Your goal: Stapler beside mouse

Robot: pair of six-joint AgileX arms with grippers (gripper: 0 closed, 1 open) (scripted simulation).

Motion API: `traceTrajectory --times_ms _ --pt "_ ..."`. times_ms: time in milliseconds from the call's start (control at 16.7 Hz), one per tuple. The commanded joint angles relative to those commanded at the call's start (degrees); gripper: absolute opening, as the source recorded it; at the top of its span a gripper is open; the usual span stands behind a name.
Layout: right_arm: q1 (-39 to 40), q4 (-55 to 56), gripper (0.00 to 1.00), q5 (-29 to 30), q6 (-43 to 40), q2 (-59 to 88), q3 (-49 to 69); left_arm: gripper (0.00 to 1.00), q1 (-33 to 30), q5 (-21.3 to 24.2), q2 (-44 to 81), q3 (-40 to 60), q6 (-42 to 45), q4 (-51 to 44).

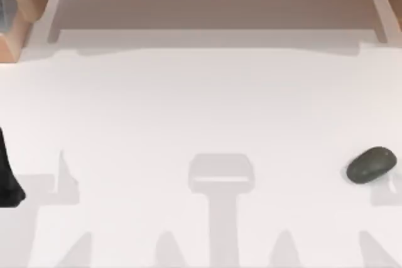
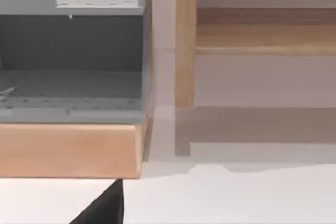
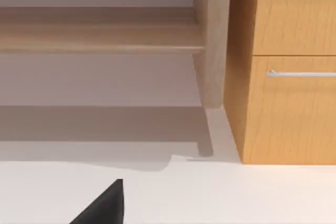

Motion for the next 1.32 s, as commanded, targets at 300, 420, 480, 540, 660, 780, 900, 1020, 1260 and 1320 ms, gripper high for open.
traceTrajectory --times_ms 300,420,480,540,660,780,900,1020,1260,1320 --pt "-1.5 -2.3 1.00 0.1 -1.8 3.5 3.5 1.00 0.0 0.0 0.0 0.0 0.0 0.0" --pt "-3.5 -5.5 1.00 0.1 -4.4 8.9 8.7 1.00 0.0 0.0 0.0 0.0 0.0 0.0" --pt "-4.7 -7.5 1.00 0.1 -6.0 12.5 11.9 1.00 0.0 0.0 0.0 0.0 0.0 0.0" --pt "-6.1 -9.8 1.00 0.1 -7.7 16.7 15.5 1.00 0.0 0.0 0.0 0.0 0.0 0.0" --pt "-9.2 -15.1 1.00 0.0 -11.7 27.0 23.3 1.00 0.0 0.0 0.0 0.0 0.0 0.0" --pt "-12.6 -21.0 1.00 0.0 -15.9 38.9 31.6 1.00 0.0 0.0 0.0 0.0 0.0 0.0" --pt "-16.1 -27.3 1.00 0.0 -20.3 51.9 40.1 1.00 0.0 0.0 0.0 0.0 0.0 0.0" --pt "-19.6 -33.7 1.00 0.0 -24.8 65.1 48.5 1.00 0.0 0.0 0.0 0.0 0.0 0.0" --pt "-26.2 -45.6 1.00 0.2 -33.0 89.1 64.3 1.00 0.0 0.0 0.0 0.0 0.0 0.0" --pt "-27.7 -48.1 1.00 0.2 -34.9 94.1 67.9 1.00 0.0 0.0 0.0 0.0 0.0 0.0"
